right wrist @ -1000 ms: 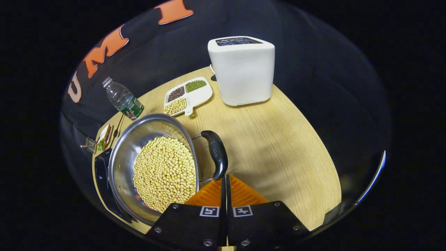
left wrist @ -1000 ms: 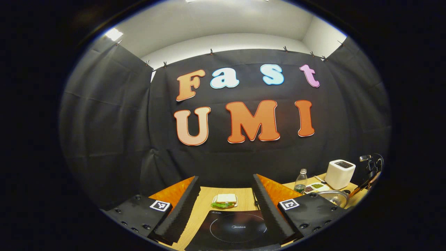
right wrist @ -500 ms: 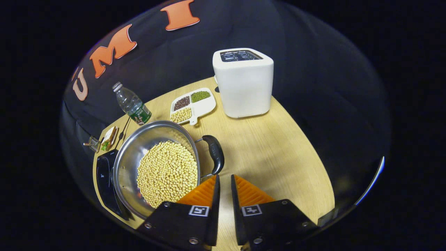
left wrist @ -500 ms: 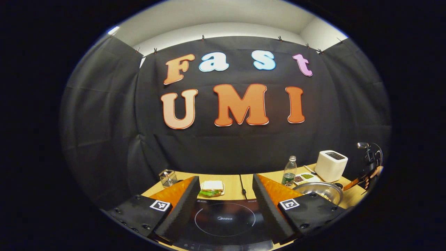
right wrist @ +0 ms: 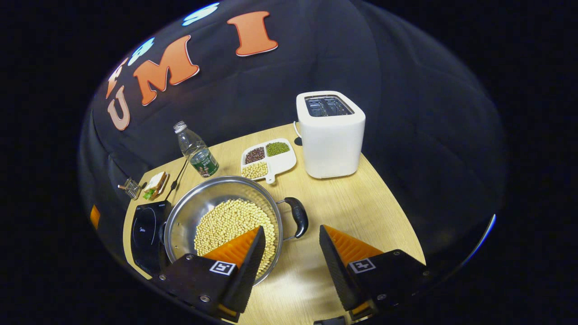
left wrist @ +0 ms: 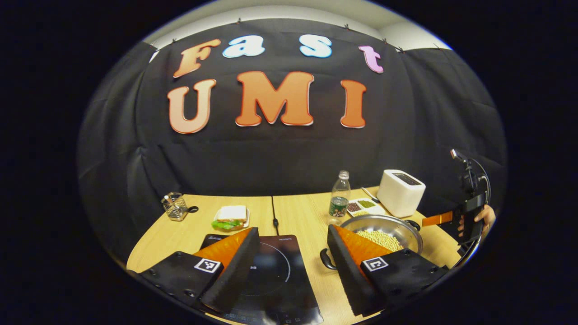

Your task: First push the handle of the pot to place it horizontally, then grasp the pot with both hands and set it on the induction cooktop.

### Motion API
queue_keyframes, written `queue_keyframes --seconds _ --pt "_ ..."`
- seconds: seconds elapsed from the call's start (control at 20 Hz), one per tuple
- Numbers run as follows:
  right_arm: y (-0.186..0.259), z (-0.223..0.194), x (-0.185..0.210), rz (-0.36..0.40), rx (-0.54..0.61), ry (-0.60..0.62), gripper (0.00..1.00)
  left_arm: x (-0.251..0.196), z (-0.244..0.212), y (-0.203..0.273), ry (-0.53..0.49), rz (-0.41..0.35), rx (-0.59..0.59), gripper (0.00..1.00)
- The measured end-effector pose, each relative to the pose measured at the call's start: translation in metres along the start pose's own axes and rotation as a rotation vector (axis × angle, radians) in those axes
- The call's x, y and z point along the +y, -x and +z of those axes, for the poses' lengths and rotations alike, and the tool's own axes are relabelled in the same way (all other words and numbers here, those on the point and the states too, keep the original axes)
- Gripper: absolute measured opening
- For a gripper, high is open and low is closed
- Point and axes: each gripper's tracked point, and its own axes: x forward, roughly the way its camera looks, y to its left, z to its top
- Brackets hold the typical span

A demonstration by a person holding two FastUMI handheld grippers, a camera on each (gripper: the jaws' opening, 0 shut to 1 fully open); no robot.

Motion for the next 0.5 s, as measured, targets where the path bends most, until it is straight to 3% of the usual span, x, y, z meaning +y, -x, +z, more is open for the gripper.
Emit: queue_keyframes --seconds 0.05,0.15,0.5 --pt "-0.001 0.001 0.003 0.002 -0.003 0.012 0.78 -0.01 -0.008 -0.006 -0.017 -0.011 0.026 1.0" --pt "-0.004 0.001 0.007 0.0 -0.006 0.034 0.81 -0.035 -0.019 -0.018 -0.02 -0.046 0.049 0.94" --pt "-0.013 0.001 0.014 0.001 -0.004 0.086 0.83 -0.083 -0.067 -0.074 0.012 -0.097 0.189 0.99"
